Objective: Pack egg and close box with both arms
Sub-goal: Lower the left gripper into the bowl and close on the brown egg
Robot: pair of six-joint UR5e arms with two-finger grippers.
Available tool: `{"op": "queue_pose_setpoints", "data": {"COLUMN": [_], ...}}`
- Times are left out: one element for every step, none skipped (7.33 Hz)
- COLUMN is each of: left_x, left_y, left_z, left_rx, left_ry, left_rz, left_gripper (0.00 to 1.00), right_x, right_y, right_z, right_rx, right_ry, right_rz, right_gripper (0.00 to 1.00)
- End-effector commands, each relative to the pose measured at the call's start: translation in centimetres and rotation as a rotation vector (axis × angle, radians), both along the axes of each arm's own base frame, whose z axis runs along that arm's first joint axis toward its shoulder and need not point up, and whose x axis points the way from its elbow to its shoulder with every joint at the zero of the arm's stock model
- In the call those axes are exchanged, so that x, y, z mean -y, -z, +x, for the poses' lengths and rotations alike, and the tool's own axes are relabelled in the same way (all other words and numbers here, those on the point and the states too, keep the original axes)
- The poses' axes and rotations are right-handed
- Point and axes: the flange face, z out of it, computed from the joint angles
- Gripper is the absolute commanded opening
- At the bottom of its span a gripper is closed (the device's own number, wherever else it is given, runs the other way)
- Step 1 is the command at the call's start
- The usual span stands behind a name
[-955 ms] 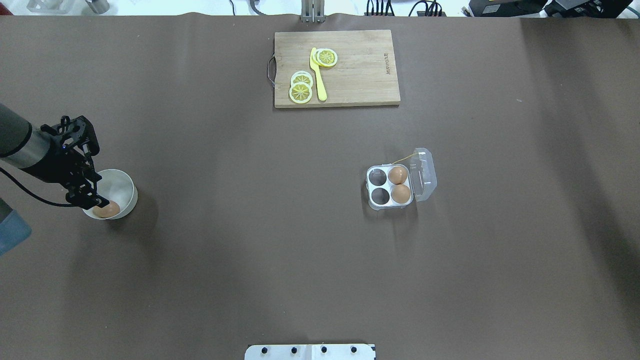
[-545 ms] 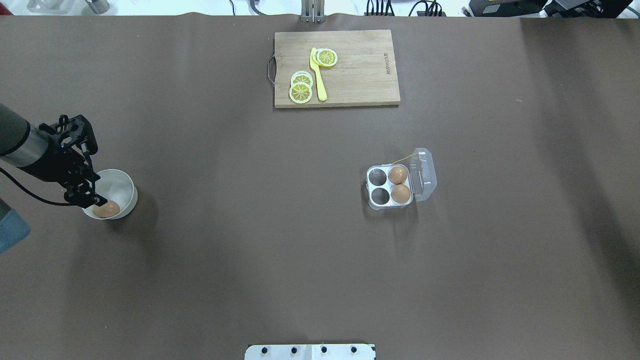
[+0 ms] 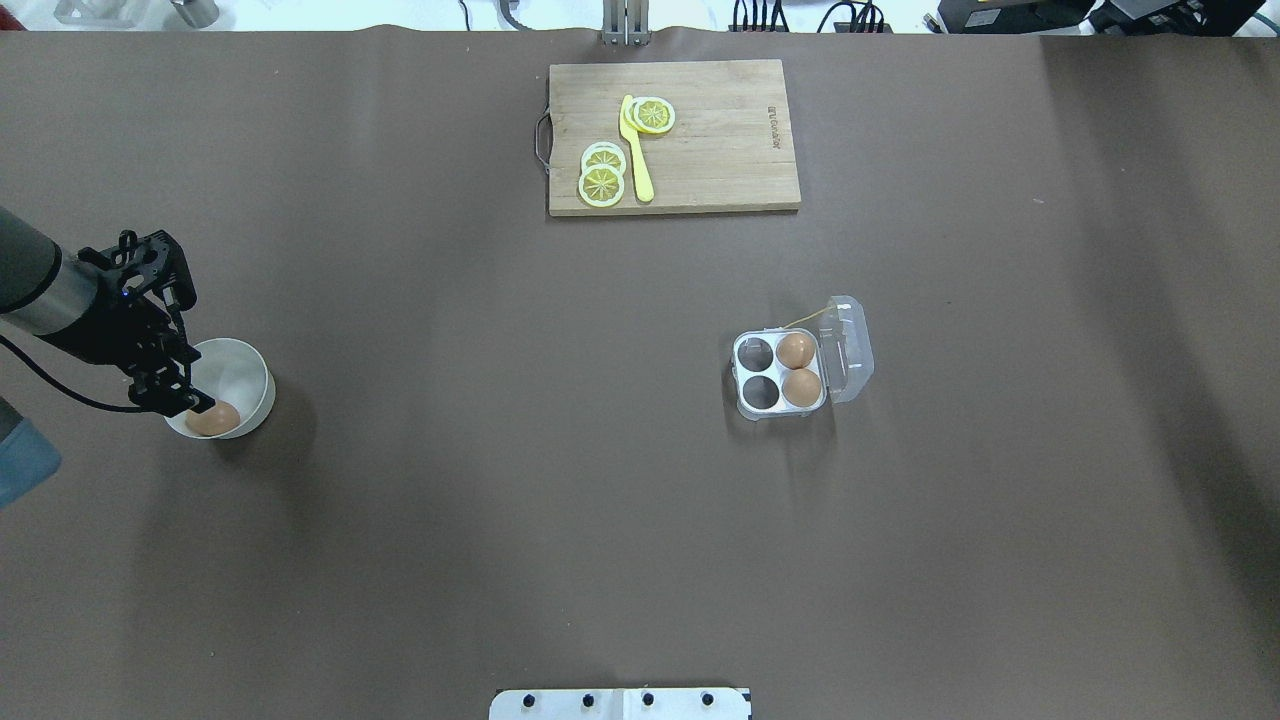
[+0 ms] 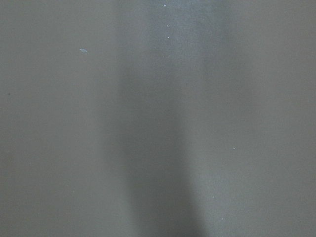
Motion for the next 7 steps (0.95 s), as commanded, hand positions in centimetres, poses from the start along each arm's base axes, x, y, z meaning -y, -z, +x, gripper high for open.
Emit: {"op": "queue_pose_setpoints", "data": {"left_x": [-0.03, 0.1, 0.23, 0.2, 0.1, 0.08, 0.09], "left_y": [-0.22, -0.49, -0.75, -0.81, -0.65, -0.47, -0.46], "left_z": [0.17, 0.21, 0.26, 0.22, 0.23, 0.21, 0.21], "left_rx": [0.003, 0.011, 0.017, 0.018, 0.016, 0.013, 0.013], "left_ry": [-0.003, 0.002, 0.005, 0.006, 0.007, 0.008, 0.01], "left_rz": [-0.003, -0.003, -0.003, -0.001, 0.002, 0.004, 0.005], "left_gripper": [0.75, 0.75, 0.75, 0.75, 0.75, 0.76, 0.76], "right_x": [0.05, -0.02, 0.06, 0.13, 0.14, 0.2, 0.2], "right_y": [0.28, 0.29, 0.11, 0.17, 0.0, 0.07, 0.0], "right_z": [-0.05, -0.05, -0.03, -0.03, -0.01, -0.02, -0.1], "right_rx": [0.007, 0.009, 0.004, 0.003, -0.001, 0.0, -0.001], "right_ry": [0.001, 0.002, 0.001, 0.0, 0.0, 0.0, 0.002], "right_rz": [0.003, 0.003, 0.001, 0.002, 0.0, 0.001, 0.001], "right_gripper": [1.0, 1.0, 1.0, 1.0, 1.0, 1.0, 1.0]}}
